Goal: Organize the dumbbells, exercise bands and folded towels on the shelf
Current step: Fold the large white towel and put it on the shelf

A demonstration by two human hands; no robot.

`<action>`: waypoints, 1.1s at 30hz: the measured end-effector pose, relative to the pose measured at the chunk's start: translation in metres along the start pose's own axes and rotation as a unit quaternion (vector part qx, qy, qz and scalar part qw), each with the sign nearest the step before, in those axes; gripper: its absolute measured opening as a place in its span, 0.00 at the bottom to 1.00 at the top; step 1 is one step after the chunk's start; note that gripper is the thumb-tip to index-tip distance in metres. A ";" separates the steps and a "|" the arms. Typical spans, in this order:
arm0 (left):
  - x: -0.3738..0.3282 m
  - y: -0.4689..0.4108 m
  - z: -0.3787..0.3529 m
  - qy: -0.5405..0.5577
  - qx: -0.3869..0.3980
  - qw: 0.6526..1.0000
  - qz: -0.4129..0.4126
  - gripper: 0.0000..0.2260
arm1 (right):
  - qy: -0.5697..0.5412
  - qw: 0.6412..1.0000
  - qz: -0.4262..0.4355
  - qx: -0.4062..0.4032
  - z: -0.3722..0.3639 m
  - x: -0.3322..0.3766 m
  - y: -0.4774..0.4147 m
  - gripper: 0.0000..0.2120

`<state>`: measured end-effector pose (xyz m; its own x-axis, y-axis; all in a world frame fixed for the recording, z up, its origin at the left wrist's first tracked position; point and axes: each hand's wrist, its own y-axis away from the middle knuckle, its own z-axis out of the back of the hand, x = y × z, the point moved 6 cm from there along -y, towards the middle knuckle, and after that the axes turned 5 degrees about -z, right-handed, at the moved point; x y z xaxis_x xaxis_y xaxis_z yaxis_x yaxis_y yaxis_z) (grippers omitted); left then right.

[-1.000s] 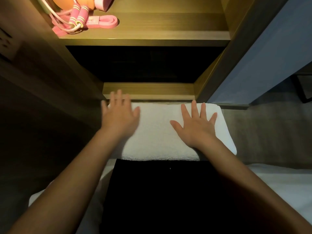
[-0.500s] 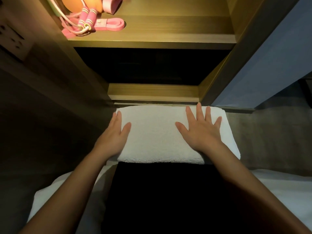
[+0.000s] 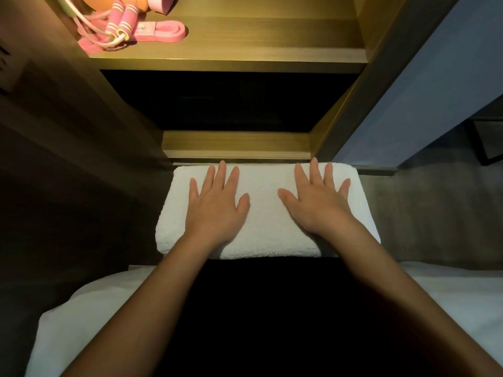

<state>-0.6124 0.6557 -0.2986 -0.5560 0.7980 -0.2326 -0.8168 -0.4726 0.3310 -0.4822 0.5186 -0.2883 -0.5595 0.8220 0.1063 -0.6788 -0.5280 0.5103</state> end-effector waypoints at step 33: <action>-0.077 0.003 0.004 -0.036 -0.025 0.996 -0.082 0.28 | -0.018 1.000 -0.014 0.000 -0.012 -0.033 -0.005 0.33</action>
<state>-0.5713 0.5939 -0.2763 -0.4025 0.8905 -0.2123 -0.9037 -0.3495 0.2474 -0.4664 0.4913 -0.3042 -0.5229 0.8434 0.1235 -0.6932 -0.5051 0.5142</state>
